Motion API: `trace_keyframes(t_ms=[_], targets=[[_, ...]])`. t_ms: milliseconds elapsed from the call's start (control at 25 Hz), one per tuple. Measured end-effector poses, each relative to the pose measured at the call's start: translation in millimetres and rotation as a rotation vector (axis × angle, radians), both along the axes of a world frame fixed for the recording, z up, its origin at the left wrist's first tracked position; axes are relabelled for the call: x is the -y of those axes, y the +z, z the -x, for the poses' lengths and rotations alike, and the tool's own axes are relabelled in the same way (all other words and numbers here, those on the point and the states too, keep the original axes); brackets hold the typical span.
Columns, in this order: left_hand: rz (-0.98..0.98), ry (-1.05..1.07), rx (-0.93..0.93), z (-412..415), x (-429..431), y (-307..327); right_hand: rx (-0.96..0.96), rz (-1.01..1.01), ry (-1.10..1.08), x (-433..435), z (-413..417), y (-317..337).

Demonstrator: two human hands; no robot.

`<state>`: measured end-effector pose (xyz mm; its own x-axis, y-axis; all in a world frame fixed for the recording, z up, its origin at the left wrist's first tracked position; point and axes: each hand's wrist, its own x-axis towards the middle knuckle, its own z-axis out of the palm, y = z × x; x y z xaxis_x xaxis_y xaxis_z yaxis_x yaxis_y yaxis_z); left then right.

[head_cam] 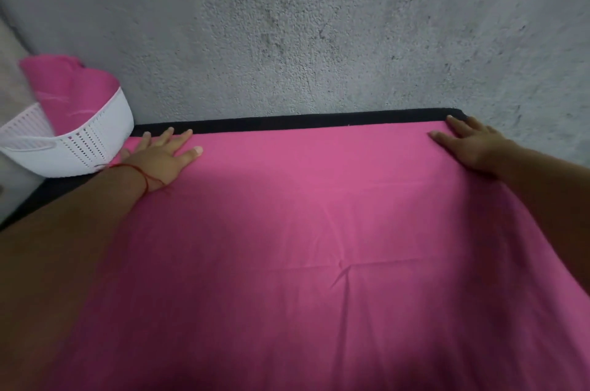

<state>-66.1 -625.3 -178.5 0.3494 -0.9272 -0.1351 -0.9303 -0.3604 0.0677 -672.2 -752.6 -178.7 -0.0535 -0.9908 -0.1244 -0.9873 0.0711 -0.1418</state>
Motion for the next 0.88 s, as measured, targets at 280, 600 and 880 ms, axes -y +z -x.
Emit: trace_keyframes(t_ms=[280,600,880], targets=[[0.194,-0.252,-0.029,157,-64,10,0.06,0.117,0.427,-139,-158,34],[0.069,-0.02,0.014,49,-197,-14,0.004,0.087,0.119,-213,-9,6],[0.163,0.131,0.037,88,-226,15,-0.001,0.167,0.058,-264,-21,32]])
